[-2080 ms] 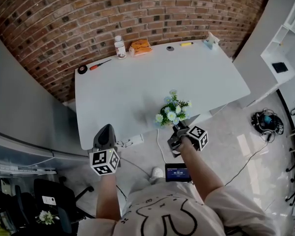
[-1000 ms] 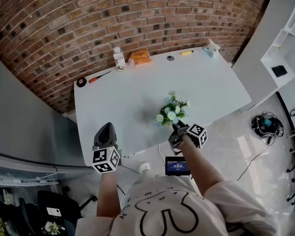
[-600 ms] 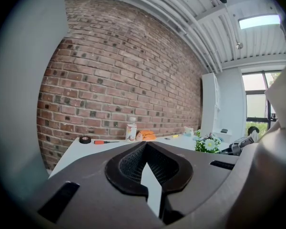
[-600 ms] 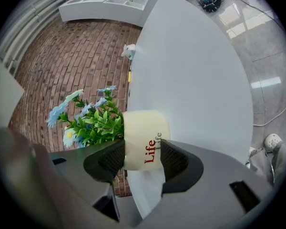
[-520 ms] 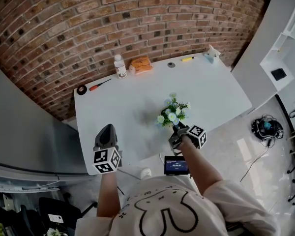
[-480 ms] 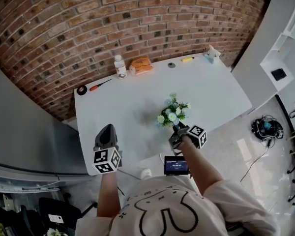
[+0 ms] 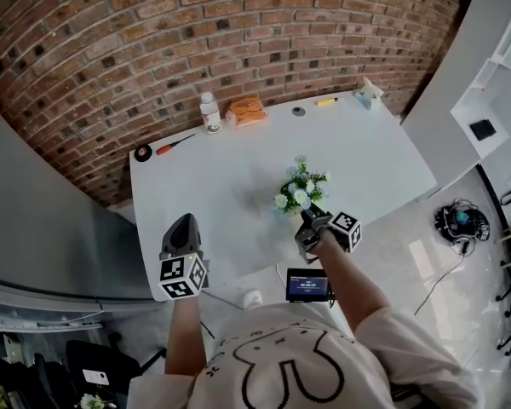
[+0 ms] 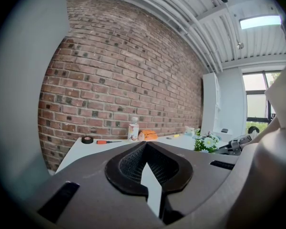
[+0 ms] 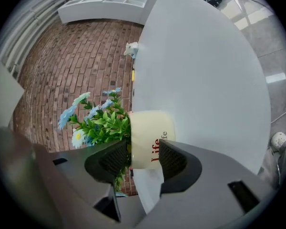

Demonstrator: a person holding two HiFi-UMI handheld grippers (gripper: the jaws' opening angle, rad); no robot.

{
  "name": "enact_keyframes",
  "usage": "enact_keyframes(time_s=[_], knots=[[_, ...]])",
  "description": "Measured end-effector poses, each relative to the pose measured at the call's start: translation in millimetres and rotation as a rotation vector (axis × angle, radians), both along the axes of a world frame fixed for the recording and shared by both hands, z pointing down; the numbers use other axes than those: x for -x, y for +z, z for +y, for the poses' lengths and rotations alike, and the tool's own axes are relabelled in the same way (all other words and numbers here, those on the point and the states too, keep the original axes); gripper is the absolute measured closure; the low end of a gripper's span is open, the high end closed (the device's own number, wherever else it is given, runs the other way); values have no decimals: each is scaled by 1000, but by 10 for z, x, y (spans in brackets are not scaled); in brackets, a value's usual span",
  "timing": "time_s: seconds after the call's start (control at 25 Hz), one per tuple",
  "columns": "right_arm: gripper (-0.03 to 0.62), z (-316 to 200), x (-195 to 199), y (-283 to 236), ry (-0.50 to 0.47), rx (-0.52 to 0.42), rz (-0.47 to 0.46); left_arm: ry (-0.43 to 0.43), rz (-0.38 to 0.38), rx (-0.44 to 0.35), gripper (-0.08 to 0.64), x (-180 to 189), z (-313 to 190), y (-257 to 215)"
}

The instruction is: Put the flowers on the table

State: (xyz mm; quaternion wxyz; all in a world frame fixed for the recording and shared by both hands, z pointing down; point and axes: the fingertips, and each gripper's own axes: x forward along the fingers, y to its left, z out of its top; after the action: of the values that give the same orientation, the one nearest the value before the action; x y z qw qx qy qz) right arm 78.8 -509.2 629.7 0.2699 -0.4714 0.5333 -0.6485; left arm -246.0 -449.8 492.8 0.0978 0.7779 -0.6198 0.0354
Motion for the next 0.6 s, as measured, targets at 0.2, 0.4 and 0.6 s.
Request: enact_keyframes(time_s=[0.2, 0.4, 0.6], knots=[[396, 46, 21, -130, -8, -31, -19, 10, 4, -1, 551, -42, 59, 3], [431, 154, -39, -250, -9, -61, -3, 28, 10, -5, 551, -116, 102, -5], [555, 239, -143, -517, -75, -169, 181, 44, 14, -22, 551, -189, 98, -73]])
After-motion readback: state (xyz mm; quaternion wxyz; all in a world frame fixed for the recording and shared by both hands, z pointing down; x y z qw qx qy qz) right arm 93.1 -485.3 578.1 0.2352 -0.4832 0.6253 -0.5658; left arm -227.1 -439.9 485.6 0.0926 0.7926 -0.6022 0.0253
